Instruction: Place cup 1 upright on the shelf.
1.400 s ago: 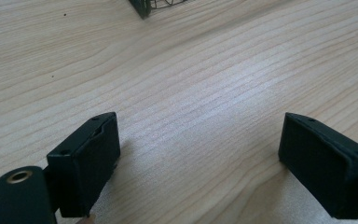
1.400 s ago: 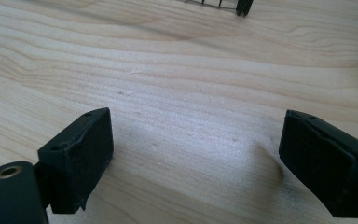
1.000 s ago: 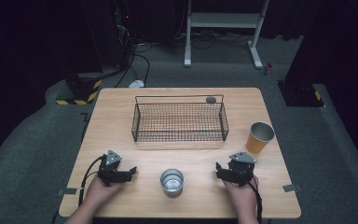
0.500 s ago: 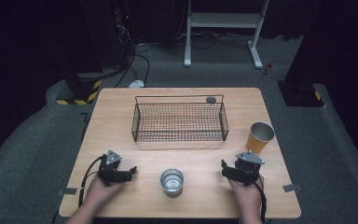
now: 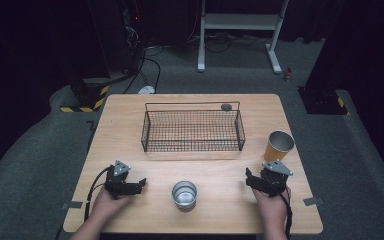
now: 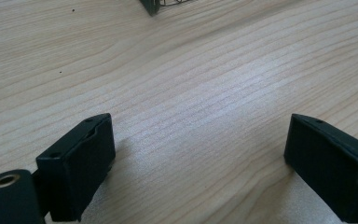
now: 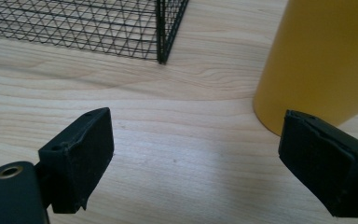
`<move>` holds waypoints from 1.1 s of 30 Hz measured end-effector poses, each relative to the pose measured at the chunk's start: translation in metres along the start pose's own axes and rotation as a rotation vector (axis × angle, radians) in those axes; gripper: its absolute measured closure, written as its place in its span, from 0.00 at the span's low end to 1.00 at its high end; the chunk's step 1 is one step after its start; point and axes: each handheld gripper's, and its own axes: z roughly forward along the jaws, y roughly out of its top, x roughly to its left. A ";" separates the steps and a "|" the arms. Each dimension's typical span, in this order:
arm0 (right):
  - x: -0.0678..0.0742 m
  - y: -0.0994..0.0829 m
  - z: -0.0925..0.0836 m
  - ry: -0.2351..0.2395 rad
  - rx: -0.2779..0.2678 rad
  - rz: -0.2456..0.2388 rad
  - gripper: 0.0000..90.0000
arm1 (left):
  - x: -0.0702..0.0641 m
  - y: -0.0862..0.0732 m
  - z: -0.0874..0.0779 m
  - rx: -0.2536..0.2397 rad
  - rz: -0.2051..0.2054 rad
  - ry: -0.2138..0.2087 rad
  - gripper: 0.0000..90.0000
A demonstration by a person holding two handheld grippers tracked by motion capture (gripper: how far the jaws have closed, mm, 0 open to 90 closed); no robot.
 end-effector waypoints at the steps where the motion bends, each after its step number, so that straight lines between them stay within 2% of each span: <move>1: -0.001 0.000 0.000 -0.003 -0.001 0.006 0.11 | 0.000 0.000 0.000 0.000 0.000 0.000 0.10; 4: -0.004 0.000 0.000 -0.010 -0.005 0.003 0.11 | 0.000 0.000 0.000 0.000 0.000 0.000 0.10; 9: -0.013 -0.001 -0.002 -0.030 -0.009 0.027 0.12 | 0.000 0.000 0.000 0.000 0.000 -0.001 0.10; 24: -0.046 -0.005 -0.003 -0.108 -0.014 0.073 0.12 | 0.000 -0.001 -0.001 -0.005 -0.003 0.007 0.11; 28: -0.049 -0.003 -0.002 -0.120 -0.018 0.072 0.12 | 0.000 -0.001 -0.002 -0.003 0.003 0.008 0.11; 33: -0.054 0.001 0.000 -0.128 -0.031 0.073 0.12 | -0.001 -0.002 -0.002 -0.005 -0.009 0.004 0.12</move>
